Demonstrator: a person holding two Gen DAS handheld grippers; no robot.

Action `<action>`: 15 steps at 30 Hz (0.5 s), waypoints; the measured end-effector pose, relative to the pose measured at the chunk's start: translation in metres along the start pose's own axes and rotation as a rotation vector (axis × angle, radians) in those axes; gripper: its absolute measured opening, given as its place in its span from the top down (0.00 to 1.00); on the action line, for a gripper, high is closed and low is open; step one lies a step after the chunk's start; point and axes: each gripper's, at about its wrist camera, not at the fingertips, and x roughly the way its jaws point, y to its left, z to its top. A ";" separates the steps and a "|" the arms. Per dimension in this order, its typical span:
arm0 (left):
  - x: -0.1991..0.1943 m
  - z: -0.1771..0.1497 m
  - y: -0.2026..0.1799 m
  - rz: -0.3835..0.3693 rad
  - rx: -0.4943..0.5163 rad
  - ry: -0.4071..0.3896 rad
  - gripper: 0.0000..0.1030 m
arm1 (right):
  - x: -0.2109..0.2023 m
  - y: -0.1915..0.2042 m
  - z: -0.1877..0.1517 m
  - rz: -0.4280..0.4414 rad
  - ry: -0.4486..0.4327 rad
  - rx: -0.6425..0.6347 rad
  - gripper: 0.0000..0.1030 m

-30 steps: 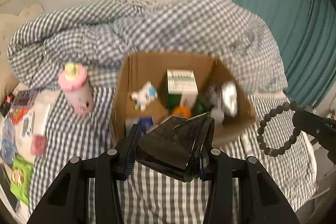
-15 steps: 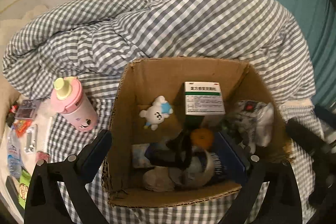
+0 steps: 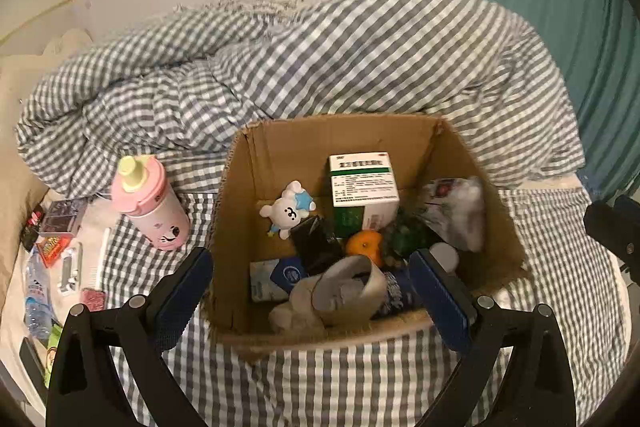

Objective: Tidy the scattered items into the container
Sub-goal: 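Move the right gripper to the white BOP tube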

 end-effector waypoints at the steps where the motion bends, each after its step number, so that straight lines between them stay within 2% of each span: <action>1: -0.010 -0.002 0.000 -0.001 0.000 -0.010 0.02 | -0.013 -0.004 -0.005 -0.004 -0.011 0.008 0.18; 9: -0.085 -0.033 0.000 -0.002 0.001 -0.072 0.00 | -0.089 -0.024 -0.034 -0.045 -0.069 0.027 0.16; 15: -0.117 -0.070 0.002 0.020 -0.012 -0.082 0.00 | -0.112 -0.036 -0.074 -0.054 -0.078 0.041 0.16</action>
